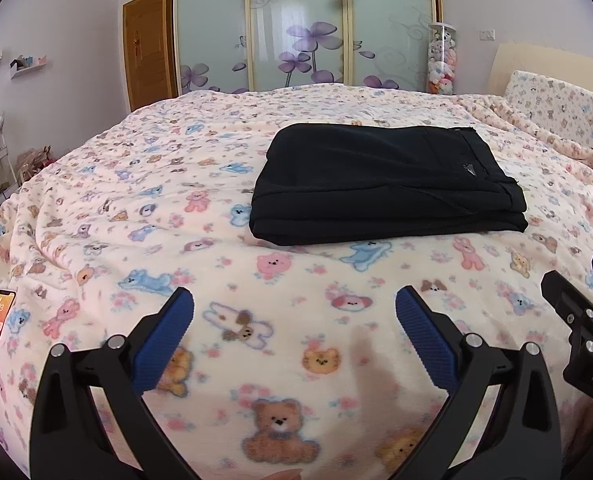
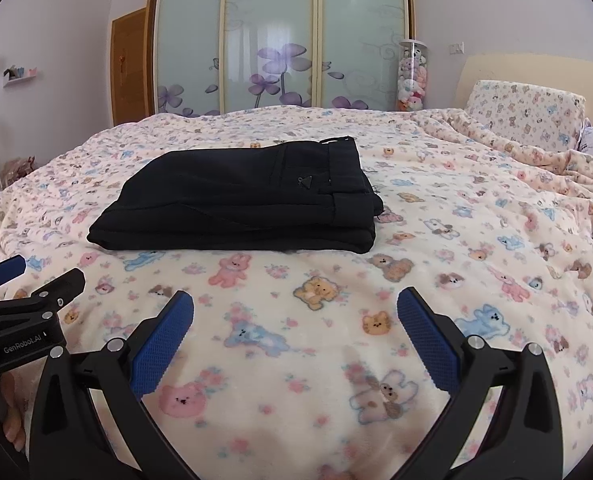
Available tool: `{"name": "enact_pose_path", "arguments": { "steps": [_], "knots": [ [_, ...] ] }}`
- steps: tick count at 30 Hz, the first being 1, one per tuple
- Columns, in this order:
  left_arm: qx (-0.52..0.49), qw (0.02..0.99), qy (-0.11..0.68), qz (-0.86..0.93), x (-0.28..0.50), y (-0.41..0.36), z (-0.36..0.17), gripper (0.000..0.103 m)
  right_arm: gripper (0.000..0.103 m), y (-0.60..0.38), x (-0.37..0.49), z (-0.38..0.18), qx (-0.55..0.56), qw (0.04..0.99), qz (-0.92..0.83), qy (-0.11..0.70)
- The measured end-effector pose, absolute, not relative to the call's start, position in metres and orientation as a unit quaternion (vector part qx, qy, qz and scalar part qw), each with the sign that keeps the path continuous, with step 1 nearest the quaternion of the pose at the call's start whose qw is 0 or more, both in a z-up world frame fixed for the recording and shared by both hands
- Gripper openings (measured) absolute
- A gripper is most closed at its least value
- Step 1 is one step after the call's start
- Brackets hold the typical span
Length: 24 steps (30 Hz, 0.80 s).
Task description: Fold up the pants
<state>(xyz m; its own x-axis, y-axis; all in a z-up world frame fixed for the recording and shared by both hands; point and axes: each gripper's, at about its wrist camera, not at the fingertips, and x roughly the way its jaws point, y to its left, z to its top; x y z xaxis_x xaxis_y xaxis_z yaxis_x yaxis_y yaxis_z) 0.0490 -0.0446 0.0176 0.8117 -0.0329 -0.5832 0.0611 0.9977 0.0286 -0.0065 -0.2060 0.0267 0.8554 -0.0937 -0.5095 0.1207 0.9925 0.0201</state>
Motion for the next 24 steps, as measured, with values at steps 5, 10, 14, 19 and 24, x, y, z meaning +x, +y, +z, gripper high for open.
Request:
{"name": "enact_pose_path", "arguments": {
  "steps": [5,10,14,19,24],
  "knots": [
    [0.027,0.952,0.305,-0.026,0.0486,-0.0437,0.0178,0.101,0.102,-0.2085,-0.0051,0.0253,0.032,0.961,-0.057,0.268],
    [0.027,0.952,0.305,-0.027,0.0484,-0.0447,0.0176,0.101,0.102,-0.2081,-0.0048,0.025,0.031,0.961,-0.057,0.269],
    [0.028,0.951,0.307,-0.029,0.0486,-0.0455,0.0168,0.101,0.102,-0.2087,-0.0037,0.0239,0.031,0.96,-0.056,0.271],
    [0.027,0.951,0.307,-0.03,0.0481,-0.0465,0.0165,0.101,0.102,-0.2092,-0.0023,0.0228,0.03,0.96,-0.054,0.273],
    [0.028,0.951,0.307,-0.032,0.0482,-0.0478,0.0153,0.101,0.102,-0.2091,-0.0018,0.0222,0.03,0.96,-0.054,0.274]
  ]
}}
